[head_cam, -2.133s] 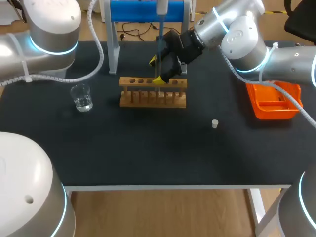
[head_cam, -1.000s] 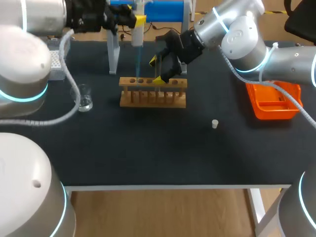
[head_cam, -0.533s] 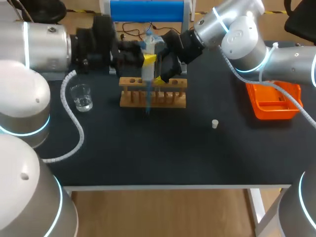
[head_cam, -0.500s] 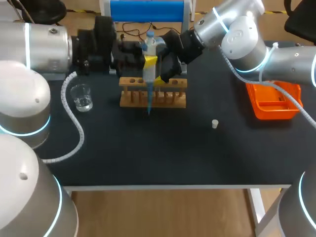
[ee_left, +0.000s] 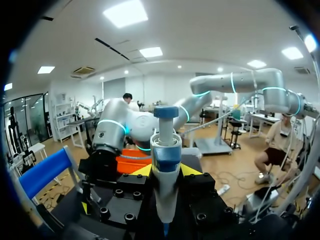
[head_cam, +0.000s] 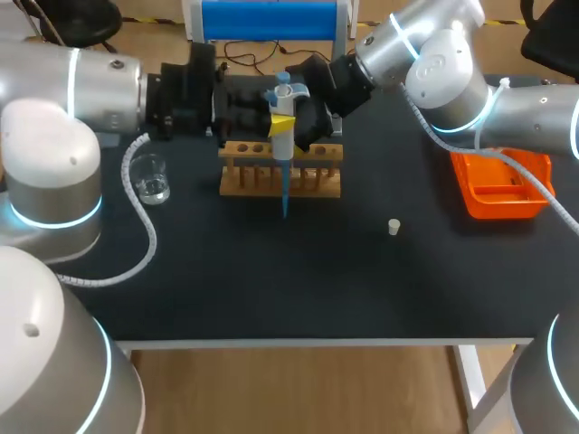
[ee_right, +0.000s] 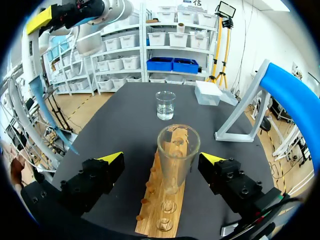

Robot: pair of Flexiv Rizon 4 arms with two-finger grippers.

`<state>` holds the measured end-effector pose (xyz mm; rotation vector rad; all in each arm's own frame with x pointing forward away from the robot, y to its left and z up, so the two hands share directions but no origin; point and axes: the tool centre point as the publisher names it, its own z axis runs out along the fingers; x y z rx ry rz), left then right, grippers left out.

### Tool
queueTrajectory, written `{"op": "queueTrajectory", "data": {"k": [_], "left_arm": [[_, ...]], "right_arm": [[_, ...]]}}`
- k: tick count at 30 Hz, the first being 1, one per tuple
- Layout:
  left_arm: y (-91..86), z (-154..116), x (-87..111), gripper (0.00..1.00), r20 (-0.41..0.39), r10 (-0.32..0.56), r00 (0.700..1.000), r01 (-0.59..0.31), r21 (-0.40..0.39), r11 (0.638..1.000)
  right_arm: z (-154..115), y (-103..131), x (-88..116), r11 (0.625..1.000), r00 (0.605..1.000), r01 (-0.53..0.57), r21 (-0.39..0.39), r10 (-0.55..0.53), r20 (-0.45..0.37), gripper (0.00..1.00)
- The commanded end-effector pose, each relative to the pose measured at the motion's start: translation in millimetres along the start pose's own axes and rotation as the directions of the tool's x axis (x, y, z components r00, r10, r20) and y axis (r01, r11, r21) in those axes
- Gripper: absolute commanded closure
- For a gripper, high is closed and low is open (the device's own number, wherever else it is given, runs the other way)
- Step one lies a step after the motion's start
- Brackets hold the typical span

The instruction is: Invert the test tube, pick up the pipette, mount the tip to pipette, aspirate from beaker and dispense into the tube, eject the tip, return the pipette, and cap with the stopper.

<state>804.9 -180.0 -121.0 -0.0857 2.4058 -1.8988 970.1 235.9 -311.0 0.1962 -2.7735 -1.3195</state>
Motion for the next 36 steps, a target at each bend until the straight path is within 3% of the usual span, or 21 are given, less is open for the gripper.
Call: {"op": "queueTrajectory", "data": {"k": [1,36], "left_arm": [[4.2,5.0,-7.2,1.0,-0.034,-0.011,0.999,0.01,-0.01,1.0],[4.9,3.4,-4.2,1.0,-0.003,-0.019,1.0,0.019,-0.03,0.999]], "right_arm": [[-0.3,0.0,-0.4,1.0,1.0,-0.001,0.002,0.001,-0.001,0.0],[-9.1,-4.5,5.2,1.0,1.0,-0.001,-0.022,0.001,-0.015,0.0]]}}
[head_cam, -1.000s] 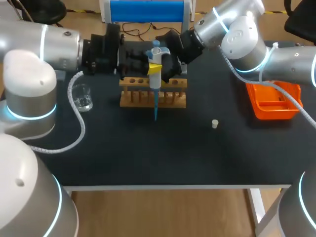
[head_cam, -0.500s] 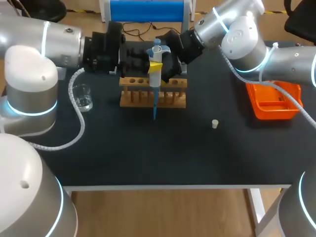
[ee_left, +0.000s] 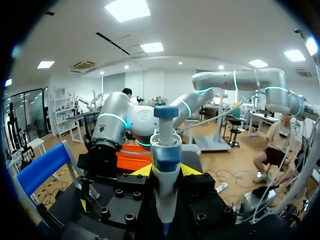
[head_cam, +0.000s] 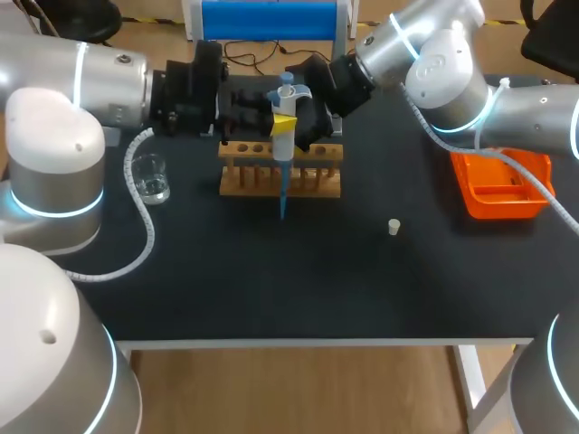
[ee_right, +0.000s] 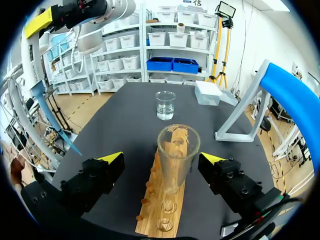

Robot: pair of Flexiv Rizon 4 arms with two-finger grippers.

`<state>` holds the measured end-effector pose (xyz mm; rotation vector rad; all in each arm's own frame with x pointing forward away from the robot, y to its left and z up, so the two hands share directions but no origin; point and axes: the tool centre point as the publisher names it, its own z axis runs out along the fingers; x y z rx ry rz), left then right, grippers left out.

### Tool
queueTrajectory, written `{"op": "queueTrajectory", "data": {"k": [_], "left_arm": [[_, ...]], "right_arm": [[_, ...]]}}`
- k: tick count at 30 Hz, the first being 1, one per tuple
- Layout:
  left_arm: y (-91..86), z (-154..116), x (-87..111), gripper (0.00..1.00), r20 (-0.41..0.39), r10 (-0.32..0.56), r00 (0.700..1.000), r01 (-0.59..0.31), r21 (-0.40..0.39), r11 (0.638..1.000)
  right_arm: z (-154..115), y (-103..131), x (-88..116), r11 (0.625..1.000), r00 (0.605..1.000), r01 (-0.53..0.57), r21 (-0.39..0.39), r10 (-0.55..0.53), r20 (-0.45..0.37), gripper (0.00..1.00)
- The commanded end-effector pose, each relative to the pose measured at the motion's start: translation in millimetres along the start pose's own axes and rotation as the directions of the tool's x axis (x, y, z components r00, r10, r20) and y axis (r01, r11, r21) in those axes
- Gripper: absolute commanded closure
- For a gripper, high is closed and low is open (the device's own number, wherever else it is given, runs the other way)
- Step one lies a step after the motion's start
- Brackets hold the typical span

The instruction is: Invert the test tube, pick up the pipette, mount the tip to pipette, aspirate from beaker and dispense into the tube, eject the tip, return the pipette, and cap with the stopper.

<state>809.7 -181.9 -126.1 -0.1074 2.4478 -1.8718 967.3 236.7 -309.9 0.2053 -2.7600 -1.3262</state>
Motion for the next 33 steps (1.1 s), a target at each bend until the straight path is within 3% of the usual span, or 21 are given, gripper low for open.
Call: {"op": "queueTrajectory", "data": {"k": [1,10,17,24,33], "left_arm": [[0.4,-0.1,0.4,1.0,0.002,0.001,1.0,-0.001,0.002,1.0],[0.4,-0.1,0.4,1.0,0.002,0.001,1.0,-0.001,0.002,1.0],[0.4,-0.1,0.4,1.0,0.002,0.001,1.0,-0.001,0.002,1.0],[0.4,-0.1,0.4,1.0,0.002,0.001,1.0,-0.001,0.002,1.0],[0.4,-0.1,0.4,1.0,0.002,0.001,1.0,-0.001,0.002,1.0]], "right_arm": [[-14.4,-9.4,6.0,1.0,1.0,-0.01,-0.012,0.01,0.002,0.0],[-55.5,-33.5,29.3,0.999,0.997,-0.032,-0.035,0.034,0.068,0.0],[-89.7,-38.0,61.1,0.995,0.995,-0.02,-0.095,0.029,0.091,0.0],[-116.4,-39.2,105.6,0.971,0.995,-0.016,-0.239,0.039,0.088,0.0],[-129.4,-27.2,150.5,0.903,0.999,0.006,-0.431,0.01,0.035,0.0]]}}
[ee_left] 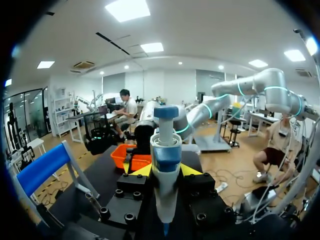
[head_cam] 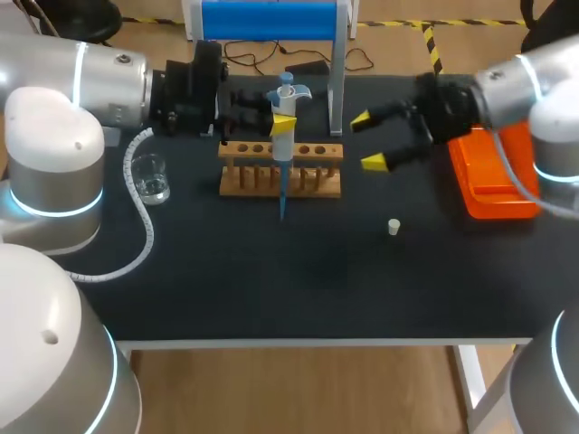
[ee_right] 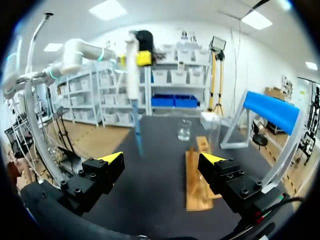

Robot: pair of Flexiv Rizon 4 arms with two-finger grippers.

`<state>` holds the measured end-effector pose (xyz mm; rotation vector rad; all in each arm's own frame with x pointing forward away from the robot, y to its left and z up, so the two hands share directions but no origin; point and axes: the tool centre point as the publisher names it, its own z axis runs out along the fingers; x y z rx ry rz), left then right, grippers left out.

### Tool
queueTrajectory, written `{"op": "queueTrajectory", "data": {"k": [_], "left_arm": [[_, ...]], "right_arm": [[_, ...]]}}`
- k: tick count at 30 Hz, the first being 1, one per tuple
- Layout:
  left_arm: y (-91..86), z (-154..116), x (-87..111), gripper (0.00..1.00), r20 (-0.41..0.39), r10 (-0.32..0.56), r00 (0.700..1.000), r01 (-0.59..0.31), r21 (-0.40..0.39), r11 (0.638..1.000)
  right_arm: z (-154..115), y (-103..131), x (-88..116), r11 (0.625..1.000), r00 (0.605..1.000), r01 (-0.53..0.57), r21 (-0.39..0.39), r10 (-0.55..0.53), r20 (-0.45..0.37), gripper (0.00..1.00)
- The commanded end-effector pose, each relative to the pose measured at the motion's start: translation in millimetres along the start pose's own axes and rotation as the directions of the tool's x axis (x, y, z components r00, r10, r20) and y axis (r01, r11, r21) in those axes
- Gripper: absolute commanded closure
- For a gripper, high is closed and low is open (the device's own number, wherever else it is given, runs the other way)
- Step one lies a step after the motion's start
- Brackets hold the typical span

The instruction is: Invert the test tube, pick up the pipette, mount the tip to pipette, aspirate from beaker and dispense into the tube, eject the tip, return the pipette, and cap with the stopper.

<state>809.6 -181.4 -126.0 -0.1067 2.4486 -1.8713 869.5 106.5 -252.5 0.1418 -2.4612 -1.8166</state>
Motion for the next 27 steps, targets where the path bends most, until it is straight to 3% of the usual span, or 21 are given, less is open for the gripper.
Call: {"op": "queueTrajectory", "data": {"k": [1,10,17,27], "left_arm": [[0.3,0.5,0.3,1.0,0.003,0.001,1.0,-0.001,0.003,1.0],[0.3,0.5,0.3,1.0,0.003,0.001,1.0,-0.001,0.003,1.0],[0.3,0.5,0.3,1.0,0.003,0.001,1.0,-0.001,0.003,1.0],[0.3,0.5,0.3,1.0,0.003,0.001,1.0,-0.001,0.003,1.0]], "right_arm": [[-4.7,4.8,37.3,0.996,1.0,0.025,-0.086,-0.025,-0.002,0.0],[22.8,31.4,58.1,0.984,0.992,0.024,-0.176,-0.045,-0.116,0.0],[41.8,46.2,70.2,0.985,0.998,-0.013,-0.17,0.004,-0.055,0.0],[69.0,70.4,72.6,0.984,0.999,-0.03,-0.177,0.032,0.009,0.0]]}}
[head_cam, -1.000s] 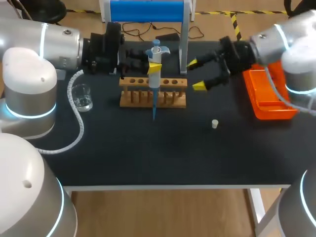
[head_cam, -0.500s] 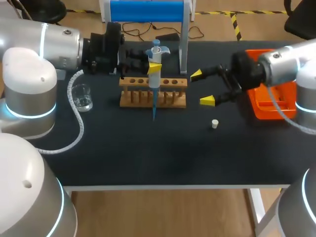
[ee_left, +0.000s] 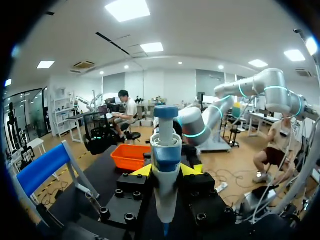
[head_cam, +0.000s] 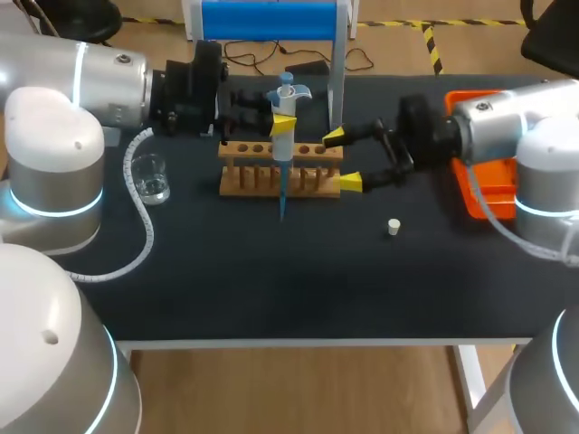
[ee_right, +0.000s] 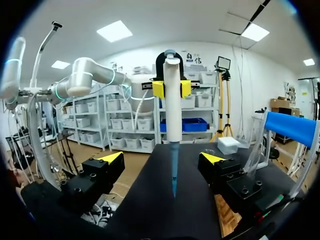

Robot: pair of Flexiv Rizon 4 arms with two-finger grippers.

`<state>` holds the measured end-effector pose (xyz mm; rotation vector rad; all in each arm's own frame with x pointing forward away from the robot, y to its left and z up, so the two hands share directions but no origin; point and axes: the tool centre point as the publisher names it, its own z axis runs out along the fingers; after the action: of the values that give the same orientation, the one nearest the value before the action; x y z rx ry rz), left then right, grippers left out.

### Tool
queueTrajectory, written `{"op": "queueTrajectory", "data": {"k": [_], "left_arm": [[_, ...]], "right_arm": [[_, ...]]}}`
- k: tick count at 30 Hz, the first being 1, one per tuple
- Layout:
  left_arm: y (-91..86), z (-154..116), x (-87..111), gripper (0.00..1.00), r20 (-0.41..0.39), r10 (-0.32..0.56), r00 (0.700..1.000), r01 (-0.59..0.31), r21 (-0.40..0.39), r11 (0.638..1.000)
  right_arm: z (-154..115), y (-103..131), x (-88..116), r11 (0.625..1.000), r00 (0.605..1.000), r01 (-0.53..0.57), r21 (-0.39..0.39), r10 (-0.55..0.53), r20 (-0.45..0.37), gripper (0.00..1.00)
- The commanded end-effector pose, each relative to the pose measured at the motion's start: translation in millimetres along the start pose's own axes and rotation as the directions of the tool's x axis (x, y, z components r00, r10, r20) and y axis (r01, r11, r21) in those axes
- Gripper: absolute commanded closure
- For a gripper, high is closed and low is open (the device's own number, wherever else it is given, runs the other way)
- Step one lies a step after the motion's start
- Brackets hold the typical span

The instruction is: Invert the test tube, pick up the pipette, mount the tip to pipette, aspirate from beaker and dispense into the tube, eject the tip, return the pipette, and cap with the stopper.

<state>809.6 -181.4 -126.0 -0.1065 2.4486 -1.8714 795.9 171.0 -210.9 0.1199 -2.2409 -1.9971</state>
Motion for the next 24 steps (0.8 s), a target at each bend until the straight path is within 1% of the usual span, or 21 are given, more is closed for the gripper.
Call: {"op": "queueTrajectory", "data": {"k": [1,7,12,24], "left_arm": [[0.4,0.4,0.3,1.0,0.003,0.001,1.0,-0.001,0.003,1.0],[0.4,0.4,0.3,1.0,0.003,0.001,1.0,-0.001,0.003,1.0],[0.4,0.4,0.3,1.0,0.003,0.001,1.0,-0.001,0.003,1.0],[0.4,0.4,0.3,1.0,0.003,0.001,1.0,-0.001,0.003,1.0]], "right_arm": [[15.7,8.7,7.5,1.0,0.999,0.008,0.01,-0.009,0.052,0.0],[30.1,19.2,12.0,1.0,0.999,0.015,-0.011,-0.015,0.034,0.0],[40.7,28.0,17.1,0.998,0.998,0.05,-0.029,-0.049,0.037,0.0],[58.1,45.2,9.7,0.996,0.998,0.047,-0.082,-0.044,0.038,0.0]]}}
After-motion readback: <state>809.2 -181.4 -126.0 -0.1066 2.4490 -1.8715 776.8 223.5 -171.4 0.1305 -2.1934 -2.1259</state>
